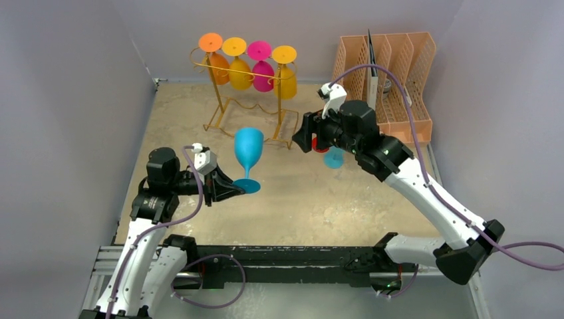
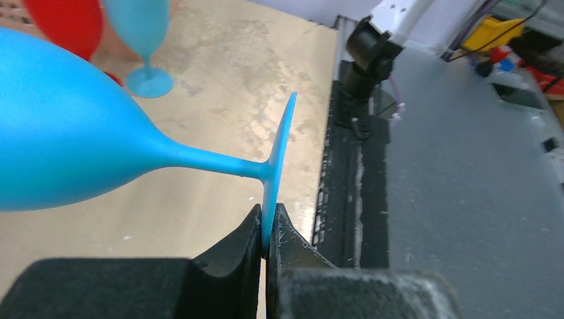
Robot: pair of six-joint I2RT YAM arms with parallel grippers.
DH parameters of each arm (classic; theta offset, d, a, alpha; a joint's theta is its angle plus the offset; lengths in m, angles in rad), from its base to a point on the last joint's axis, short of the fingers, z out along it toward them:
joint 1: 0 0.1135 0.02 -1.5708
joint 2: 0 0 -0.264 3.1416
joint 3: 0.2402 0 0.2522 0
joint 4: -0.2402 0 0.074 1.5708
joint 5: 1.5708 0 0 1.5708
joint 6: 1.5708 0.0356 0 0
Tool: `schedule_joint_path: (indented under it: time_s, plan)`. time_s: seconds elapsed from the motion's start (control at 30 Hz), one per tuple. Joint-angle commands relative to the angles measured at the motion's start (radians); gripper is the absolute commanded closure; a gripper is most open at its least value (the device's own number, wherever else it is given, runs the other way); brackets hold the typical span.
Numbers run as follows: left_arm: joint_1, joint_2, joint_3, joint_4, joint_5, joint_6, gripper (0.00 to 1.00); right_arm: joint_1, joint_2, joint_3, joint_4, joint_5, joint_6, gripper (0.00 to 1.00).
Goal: Take the wine glass off the wine glass rack
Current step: Place the wine glass at the center of the board.
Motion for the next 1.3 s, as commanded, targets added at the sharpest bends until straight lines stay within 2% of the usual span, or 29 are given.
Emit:
schedule_joint_path:
  time_s: [0.0,0.07,0.13,0.23,0.33,0.53,0.77,1.0,1.27]
  plan:
    - [-0.004,-0.043,0.051,-0.034,-0.126,0.158,1.0,-0.077,0.078,0.133,-0.197,-0.006,0.037,0.28]
    - [-0.004,-0.062,0.03,0.024,-0.145,0.142,1.0,-0.166,0.096,0.127,-0.179,-0.199,0.135,0.28]
    - [-0.004,-0.07,0.011,0.081,-0.139,0.111,1.0,-0.235,0.105,0.091,-0.089,-0.394,0.229,0.29]
    - [-0.004,-0.067,0.003,0.095,-0.099,0.126,1.0,-0.254,0.12,0.058,0.069,-0.614,0.298,0.3]
    - [-0.006,-0.069,0.013,0.054,-0.051,0.193,1.0,-0.255,0.144,0.054,0.17,-0.736,0.349,0.31]
    - [-0.02,-0.074,0.017,-0.036,0.051,0.351,1.0,-0.254,0.163,0.017,0.382,-0.787,0.465,0.32]
    - [-0.024,-0.076,-0.01,-0.051,0.073,0.385,1.0,-0.247,0.182,-0.003,0.535,-0.858,0.582,0.33]
    - [-0.024,-0.076,-0.04,-0.05,0.086,0.4,1.0,-0.198,0.227,0.044,0.535,-0.903,0.581,0.34]
    - [-0.024,-0.005,-0.02,-0.111,0.197,0.459,1.0,-0.148,0.296,0.087,0.479,-0.899,0.549,0.37]
